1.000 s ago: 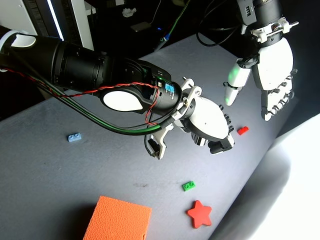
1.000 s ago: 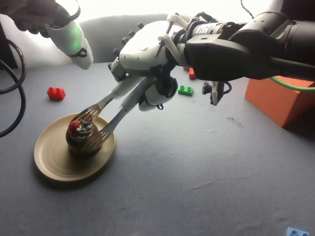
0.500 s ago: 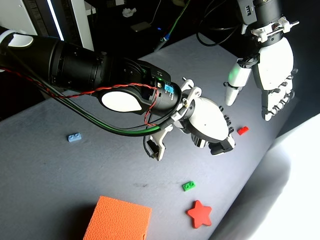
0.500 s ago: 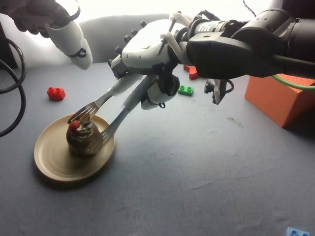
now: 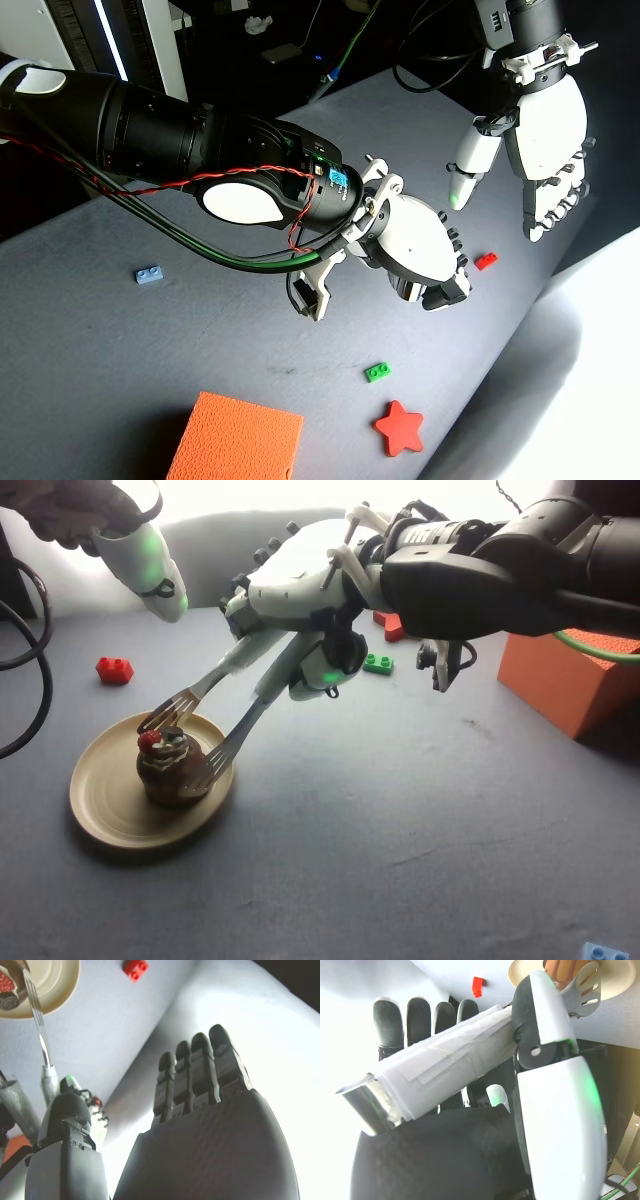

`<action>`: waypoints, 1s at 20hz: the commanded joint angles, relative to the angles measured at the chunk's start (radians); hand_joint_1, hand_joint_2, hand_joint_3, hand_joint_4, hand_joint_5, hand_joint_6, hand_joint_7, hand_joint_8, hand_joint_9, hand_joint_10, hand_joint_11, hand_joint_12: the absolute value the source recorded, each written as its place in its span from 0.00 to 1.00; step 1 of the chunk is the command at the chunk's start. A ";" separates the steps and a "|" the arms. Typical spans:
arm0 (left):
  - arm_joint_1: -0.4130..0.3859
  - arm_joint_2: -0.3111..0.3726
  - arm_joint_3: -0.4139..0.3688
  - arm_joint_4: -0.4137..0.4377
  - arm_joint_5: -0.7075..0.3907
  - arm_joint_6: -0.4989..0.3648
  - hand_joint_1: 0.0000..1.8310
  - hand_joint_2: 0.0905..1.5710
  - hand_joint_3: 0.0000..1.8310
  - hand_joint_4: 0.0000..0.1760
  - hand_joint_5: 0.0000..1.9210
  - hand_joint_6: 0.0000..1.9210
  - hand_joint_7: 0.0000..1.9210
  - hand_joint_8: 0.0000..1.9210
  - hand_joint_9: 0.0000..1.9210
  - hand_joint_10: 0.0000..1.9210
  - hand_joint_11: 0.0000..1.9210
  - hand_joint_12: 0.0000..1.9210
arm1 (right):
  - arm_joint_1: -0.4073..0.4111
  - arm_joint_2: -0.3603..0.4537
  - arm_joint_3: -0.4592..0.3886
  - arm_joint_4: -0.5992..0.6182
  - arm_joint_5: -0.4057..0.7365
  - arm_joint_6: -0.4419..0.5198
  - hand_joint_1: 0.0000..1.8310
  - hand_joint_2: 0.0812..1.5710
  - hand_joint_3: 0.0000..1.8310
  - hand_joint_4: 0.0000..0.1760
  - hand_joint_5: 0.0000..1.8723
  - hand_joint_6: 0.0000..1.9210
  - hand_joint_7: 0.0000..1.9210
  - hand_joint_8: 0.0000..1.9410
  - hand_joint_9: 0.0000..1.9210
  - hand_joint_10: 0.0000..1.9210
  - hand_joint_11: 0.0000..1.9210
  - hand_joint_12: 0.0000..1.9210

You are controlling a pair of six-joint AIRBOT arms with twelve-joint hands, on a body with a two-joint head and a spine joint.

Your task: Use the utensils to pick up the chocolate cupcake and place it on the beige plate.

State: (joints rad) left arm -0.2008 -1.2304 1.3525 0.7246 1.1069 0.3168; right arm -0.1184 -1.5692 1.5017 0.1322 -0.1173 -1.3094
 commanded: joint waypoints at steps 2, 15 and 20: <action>-0.014 0.005 0.005 0.067 -0.029 0.004 0.17 0.69 0.00 0.00 0.07 0.00 0.07 0.00 0.06 0.00 0.00 0.14 | 0.029 0.014 0.002 0.003 0.120 0.001 0.56 0.80 0.00 0.00 0.32 0.71 0.12 0.57 0.18 0.80 0.18 0.91; -0.014 0.005 0.006 0.067 -0.029 0.004 0.18 0.69 0.00 0.00 0.08 0.00 0.06 0.00 0.04 0.00 0.00 0.12 | 0.072 0.209 -0.200 0.006 0.093 -0.027 0.56 0.83 0.00 0.00 0.33 0.79 0.13 0.62 0.20 0.79 0.21 0.89; -0.014 0.006 0.005 0.067 -0.029 0.004 0.19 0.69 0.00 0.00 0.07 0.00 0.06 0.00 0.04 0.00 0.00 0.12 | 0.086 0.360 -0.331 0.008 0.093 -0.032 0.55 0.83 0.00 0.00 0.32 0.79 0.17 0.63 0.21 0.78 0.20 0.91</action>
State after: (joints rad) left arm -0.2020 -1.2304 1.3525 0.7242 1.1072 0.3168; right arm -0.0521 -1.1992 1.1584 0.1364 -0.1345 -1.3403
